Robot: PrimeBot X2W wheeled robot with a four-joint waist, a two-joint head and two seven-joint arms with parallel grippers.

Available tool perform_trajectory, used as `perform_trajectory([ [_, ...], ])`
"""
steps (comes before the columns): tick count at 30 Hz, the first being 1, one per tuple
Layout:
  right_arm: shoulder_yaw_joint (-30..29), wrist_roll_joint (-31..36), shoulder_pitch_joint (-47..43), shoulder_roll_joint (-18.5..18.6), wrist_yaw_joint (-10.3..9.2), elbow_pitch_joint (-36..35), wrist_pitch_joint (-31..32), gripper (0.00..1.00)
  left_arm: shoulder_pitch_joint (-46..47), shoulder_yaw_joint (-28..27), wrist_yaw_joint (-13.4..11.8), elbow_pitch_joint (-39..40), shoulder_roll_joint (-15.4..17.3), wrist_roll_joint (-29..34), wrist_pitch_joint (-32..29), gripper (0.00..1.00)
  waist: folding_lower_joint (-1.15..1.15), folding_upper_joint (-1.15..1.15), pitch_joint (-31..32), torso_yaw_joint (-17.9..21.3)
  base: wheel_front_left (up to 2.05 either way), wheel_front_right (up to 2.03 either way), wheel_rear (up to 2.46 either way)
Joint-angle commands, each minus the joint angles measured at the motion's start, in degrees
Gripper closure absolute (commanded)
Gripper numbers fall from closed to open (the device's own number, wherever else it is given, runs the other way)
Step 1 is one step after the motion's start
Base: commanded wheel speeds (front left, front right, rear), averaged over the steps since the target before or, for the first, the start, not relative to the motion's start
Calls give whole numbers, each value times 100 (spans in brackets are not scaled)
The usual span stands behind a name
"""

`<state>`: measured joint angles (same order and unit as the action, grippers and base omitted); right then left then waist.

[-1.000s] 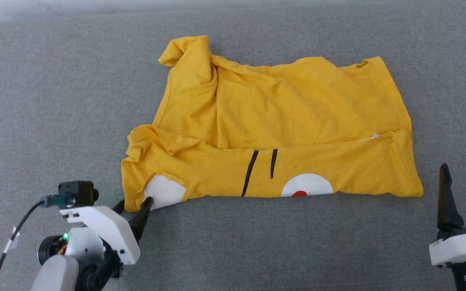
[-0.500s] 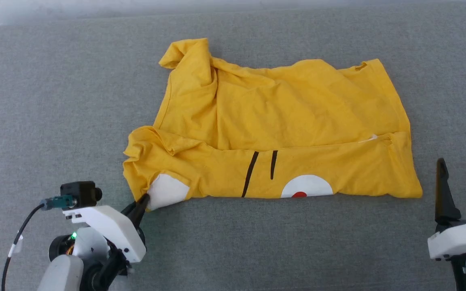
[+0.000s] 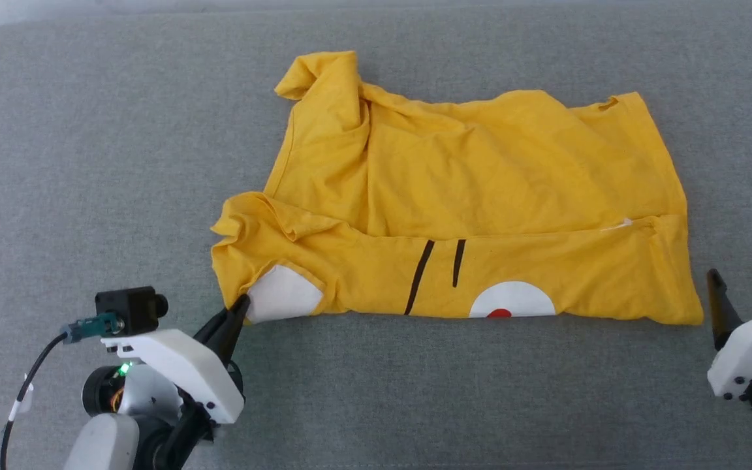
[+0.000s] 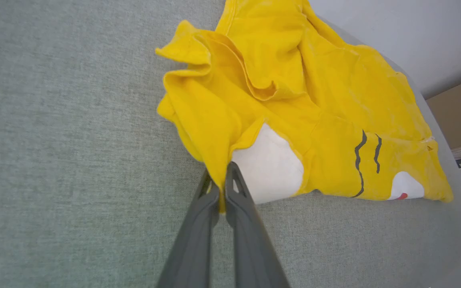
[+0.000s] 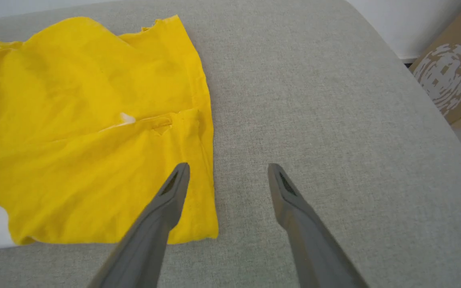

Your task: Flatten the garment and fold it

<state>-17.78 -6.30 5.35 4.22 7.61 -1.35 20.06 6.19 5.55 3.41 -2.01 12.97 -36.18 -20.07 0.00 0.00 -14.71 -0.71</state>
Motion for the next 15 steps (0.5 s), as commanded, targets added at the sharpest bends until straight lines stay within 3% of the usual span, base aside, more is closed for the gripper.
perform_trajectory([
  [1,-53,-28,129,24,-12,48,182,0,-34,9,-36,52,-9,38,33,100,0,0,-47,-34,0,0,0],
  [7,-3,-82,240,111,-12,236,949,0,3,34,-48,129,-9,34,47,100,0,0,-174,-77,0,0,0],
  [15,80,-195,316,57,-12,413,1396,0,118,68,-41,140,0,28,68,100,0,0,-334,-122,0,0,0],
])
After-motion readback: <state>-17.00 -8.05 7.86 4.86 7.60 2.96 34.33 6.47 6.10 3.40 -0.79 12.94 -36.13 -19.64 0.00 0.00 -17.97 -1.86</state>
